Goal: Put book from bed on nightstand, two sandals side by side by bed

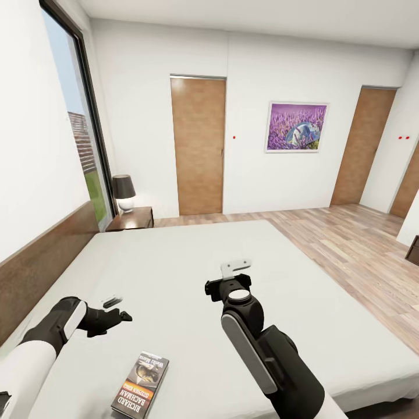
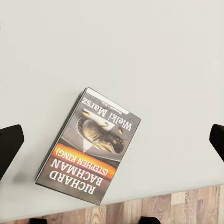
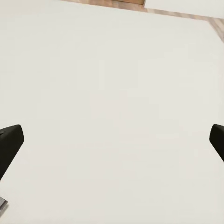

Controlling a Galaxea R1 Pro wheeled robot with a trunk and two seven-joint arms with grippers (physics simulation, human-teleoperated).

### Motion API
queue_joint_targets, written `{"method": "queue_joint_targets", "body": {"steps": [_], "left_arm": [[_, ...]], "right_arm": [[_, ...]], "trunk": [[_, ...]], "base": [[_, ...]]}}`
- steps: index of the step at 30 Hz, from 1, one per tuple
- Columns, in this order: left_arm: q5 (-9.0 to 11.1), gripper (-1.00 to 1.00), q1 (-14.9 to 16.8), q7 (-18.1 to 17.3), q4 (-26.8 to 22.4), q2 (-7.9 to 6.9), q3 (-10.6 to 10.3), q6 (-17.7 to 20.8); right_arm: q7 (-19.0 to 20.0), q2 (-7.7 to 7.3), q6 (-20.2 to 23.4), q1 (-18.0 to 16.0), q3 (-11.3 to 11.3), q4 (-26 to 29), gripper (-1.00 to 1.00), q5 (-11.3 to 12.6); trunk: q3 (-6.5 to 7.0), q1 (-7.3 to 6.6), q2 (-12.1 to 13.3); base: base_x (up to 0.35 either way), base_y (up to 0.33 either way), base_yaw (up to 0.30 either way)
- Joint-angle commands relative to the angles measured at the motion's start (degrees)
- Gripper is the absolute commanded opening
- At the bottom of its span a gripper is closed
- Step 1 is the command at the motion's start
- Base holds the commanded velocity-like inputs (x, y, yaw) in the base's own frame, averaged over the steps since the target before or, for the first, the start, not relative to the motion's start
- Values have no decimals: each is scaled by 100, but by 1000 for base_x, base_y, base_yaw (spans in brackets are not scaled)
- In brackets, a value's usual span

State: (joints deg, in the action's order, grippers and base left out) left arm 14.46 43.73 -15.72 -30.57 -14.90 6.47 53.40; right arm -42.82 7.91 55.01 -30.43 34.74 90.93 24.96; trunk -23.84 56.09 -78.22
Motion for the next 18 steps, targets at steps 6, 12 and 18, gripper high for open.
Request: {"method": "queue_joint_targets", "body": {"steps": [6,12,18], "left_arm": [[-31,100,4,146,-7,10,22,-16],[-36,100,4,331,-2,12,20,-40],[-36,100,4,584,8,19,17,-37]], "right_arm": [[-59,0,18,-7,7,4,100,53],[-59,0,18,-7,7,2,100,53],[-59,-5,18,-7,7,3,100,53]], "trunk": [[-7,0,-4],[-7,0,-4],[-7,0,-4]], "base": [[0,0,0],[0,0,0],[0,0,0]]}}
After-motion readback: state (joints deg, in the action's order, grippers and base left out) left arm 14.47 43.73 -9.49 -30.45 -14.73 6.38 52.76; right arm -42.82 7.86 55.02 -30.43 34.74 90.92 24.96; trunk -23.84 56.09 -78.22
